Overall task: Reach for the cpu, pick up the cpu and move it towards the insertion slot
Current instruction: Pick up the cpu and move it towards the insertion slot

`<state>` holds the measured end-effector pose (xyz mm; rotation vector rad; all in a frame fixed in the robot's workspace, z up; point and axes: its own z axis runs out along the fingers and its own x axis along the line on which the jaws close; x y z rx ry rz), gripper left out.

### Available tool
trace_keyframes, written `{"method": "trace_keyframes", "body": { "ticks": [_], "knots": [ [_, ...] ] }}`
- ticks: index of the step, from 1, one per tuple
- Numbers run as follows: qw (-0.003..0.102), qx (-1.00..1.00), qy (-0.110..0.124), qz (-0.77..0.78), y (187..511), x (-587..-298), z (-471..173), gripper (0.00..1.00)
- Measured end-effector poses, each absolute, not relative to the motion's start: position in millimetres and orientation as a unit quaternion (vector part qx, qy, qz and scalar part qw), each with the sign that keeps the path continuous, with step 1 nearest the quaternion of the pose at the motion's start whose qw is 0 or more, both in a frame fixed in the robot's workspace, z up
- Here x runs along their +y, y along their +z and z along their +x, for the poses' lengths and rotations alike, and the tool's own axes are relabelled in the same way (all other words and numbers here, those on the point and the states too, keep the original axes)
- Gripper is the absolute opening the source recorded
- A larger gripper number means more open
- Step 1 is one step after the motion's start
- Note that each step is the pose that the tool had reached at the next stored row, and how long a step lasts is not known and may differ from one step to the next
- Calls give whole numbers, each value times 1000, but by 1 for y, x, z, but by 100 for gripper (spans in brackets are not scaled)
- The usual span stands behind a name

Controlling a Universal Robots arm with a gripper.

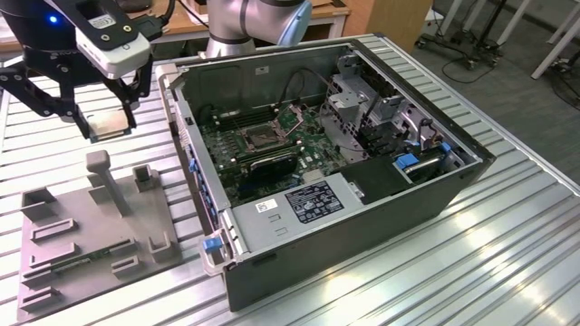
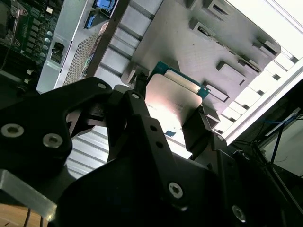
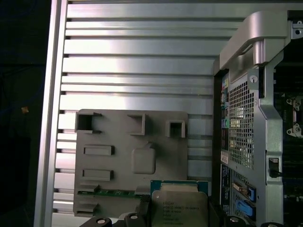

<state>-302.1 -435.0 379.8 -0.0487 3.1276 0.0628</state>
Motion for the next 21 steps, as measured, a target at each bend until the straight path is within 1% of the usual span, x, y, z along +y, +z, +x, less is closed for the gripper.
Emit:
{"method": "trace_keyframes", "body": {
  "ticks": [21],
  "knots": [
    [6, 1000, 20, -15, 380, -435, -285, 55]
  ]
}}
